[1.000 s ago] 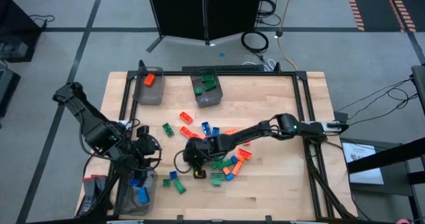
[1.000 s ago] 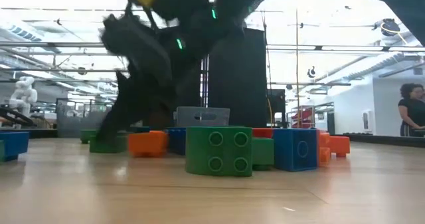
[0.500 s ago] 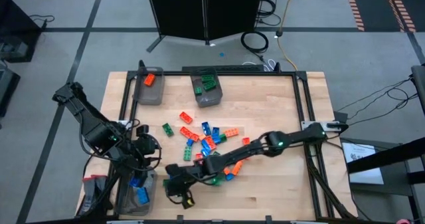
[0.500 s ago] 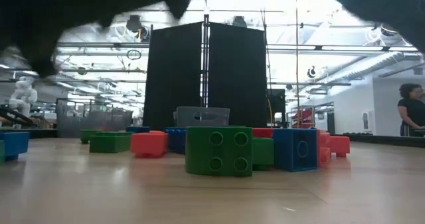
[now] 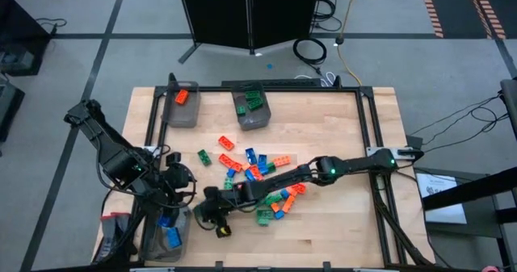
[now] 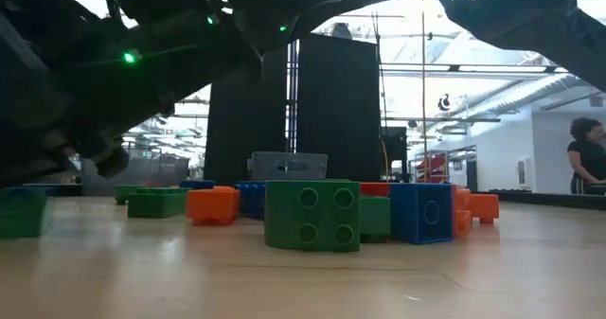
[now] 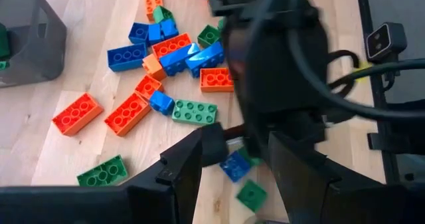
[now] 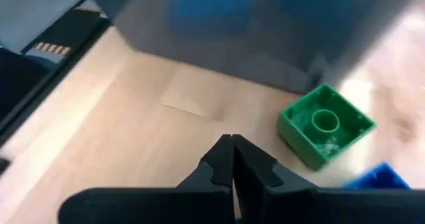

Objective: Sort blocks
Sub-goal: Adjust the game pieces on the table

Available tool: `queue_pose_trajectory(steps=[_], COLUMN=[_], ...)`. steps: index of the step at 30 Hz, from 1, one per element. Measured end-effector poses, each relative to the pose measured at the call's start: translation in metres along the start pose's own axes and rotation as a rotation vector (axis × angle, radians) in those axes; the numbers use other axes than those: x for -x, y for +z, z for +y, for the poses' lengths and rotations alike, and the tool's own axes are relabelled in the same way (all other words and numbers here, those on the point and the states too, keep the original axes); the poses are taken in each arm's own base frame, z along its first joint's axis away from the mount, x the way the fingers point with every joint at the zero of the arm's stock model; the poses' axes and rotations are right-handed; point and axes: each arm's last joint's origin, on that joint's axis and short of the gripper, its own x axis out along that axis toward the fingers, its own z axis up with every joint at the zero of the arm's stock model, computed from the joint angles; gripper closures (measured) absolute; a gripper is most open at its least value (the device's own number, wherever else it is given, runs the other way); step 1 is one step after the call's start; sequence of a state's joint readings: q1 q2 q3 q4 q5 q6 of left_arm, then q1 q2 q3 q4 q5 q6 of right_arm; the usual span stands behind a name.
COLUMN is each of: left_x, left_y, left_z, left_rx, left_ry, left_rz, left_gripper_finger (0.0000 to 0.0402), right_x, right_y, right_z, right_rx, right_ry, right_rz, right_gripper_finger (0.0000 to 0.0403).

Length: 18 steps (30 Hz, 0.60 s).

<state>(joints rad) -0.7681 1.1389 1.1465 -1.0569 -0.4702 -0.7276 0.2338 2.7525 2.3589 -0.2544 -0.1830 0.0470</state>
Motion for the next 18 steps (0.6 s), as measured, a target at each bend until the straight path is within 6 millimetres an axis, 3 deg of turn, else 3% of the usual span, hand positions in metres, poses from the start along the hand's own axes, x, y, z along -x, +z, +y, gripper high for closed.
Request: queue_pose_trajectory(steps=[12,18], left_x=[0.0,0.0], left_y=[0.0,-0.001], left_z=[0.0,0.0], left_rx=[0.0,-0.004], left_ry=[-0.009,-0.006], left_rz=[0.008,0.014], left_gripper_finger=[0.0229,0.0229], right_x=[0.017,0.037], right_y=[-0.003,0.004], right_z=[-0.044,-0.053], right_rx=[-0.079,-0.073], right_ry=[-0.206,-0.303], right_rz=[0.103,0.185], right_gripper_finger=[0.0403,0.0403])
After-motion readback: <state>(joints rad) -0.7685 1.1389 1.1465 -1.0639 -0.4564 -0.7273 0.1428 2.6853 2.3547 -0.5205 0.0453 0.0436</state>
